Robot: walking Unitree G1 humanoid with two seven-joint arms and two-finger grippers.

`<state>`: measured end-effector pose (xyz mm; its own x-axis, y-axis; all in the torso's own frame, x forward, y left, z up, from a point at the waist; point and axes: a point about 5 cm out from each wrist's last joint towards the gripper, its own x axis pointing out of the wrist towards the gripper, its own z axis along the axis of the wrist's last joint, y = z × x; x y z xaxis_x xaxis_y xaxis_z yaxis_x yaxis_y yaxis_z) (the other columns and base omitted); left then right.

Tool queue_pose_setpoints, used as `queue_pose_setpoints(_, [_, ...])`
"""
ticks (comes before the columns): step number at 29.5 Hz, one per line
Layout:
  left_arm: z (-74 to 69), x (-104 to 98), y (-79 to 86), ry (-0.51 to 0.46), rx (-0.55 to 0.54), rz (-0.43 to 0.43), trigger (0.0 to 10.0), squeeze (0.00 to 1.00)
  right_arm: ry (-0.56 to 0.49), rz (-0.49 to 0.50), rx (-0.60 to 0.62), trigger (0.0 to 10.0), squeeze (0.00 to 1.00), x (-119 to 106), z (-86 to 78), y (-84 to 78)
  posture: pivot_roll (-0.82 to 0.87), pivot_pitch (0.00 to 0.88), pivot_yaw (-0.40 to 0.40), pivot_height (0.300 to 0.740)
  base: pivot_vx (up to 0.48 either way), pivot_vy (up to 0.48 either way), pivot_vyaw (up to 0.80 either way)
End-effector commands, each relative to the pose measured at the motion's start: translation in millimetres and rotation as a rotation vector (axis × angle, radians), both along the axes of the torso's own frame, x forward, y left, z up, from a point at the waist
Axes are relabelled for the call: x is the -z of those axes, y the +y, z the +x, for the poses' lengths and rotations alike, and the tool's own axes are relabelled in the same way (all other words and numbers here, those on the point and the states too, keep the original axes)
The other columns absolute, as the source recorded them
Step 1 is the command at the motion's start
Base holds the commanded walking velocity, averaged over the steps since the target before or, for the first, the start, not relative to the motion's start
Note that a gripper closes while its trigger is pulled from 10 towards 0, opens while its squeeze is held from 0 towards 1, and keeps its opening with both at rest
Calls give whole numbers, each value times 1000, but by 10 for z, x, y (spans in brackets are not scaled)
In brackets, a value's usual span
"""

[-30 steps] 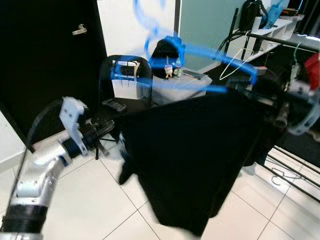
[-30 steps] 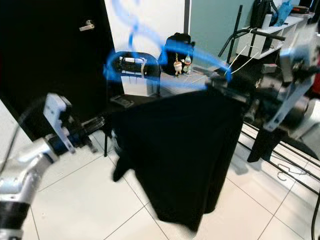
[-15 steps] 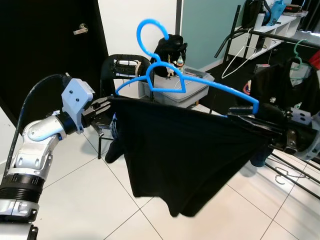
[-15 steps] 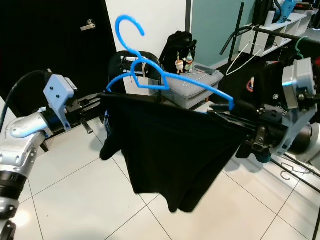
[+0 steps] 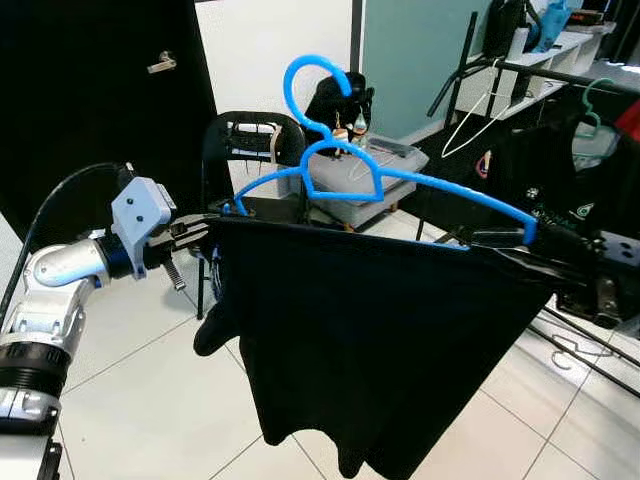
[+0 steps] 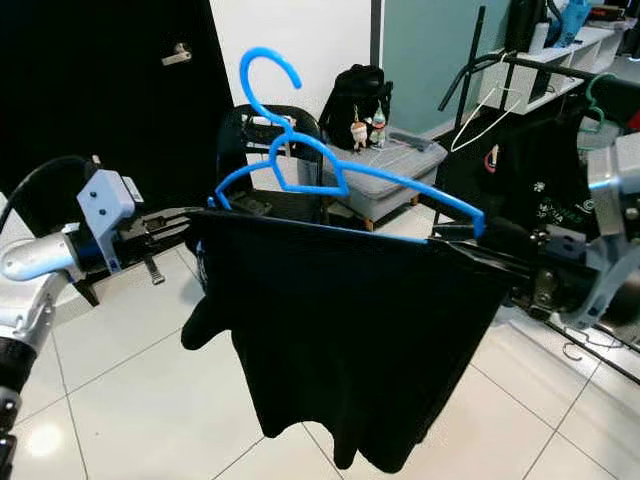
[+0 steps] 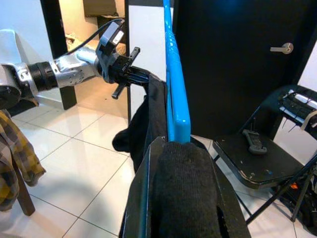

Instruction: Hang hanger

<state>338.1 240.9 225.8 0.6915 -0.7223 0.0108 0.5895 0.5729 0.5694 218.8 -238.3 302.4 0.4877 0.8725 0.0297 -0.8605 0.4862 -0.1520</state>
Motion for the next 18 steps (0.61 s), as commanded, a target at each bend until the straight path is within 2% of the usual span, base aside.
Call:
queue_pose_setpoints(1, [-61, 54, 475, 90, -177, 28, 10000, 0, -88, 13, 44, 10000, 0, -197, -72, -147, -176, 0, 55, 740, 0, 0, 0])
queue_pose_setpoints(8, [-51, 67, 467, 124, -116, 4, 10000, 0, -103, 11, 48, 10000, 0, -222, -67, -155, -176, 0, 56, 740, 0, 0, 0])
queue_pose_setpoints(10, [-27, 115, 340, 166, -38, -37, 10000, 0, -123, 34, 49, 10000, 0, -242, -26, -129, -174, 0, 59, 740, 0, 0, 0])
queue_pose_setpoints(11, [-27, 115, 340, 166, -38, -37, 10000, 0, -123, 34, 49, 10000, 0, -242, -26, -129, -174, 0, 59, 740, 0, 0, 0])
queue_pose_setpoints(12, [-12, 142, 265, 183, -6, -56, 10000, 0, -133, 49, 50, 10000, 0, -251, -3, -109, -173, 0, 58, 740, 0, 0, 0])
queue_pose_setpoints(14, [-12, 142, 265, 183, -6, -56, 10000, 0, -133, 49, 50, 10000, 0, -251, -3, -109, -173, 0, 58, 740, 0, 0, 0])
queue_pose_setpoints(15, [3, 162, 136, 189, 45, -85, 10000, 0, -153, 86, 66, 10000, 0, -267, 51, -79, -173, 0, 59, 740, 0, 0, 0])
queue_pose_setpoints(17, [3, 162, 136, 189, 45, -85, 10000, 0, -153, 86, 66, 10000, 0, -267, 51, -79, -173, 0, 59, 740, 0, 0, 0])
queue_pose_setpoints(18, [35, 164, 0, 184, 68, -131, 10000, 0, -170, 135, 105, 10000, 0, -273, 139, -47, -173, 0, 60, 740, 0, 0, 0])
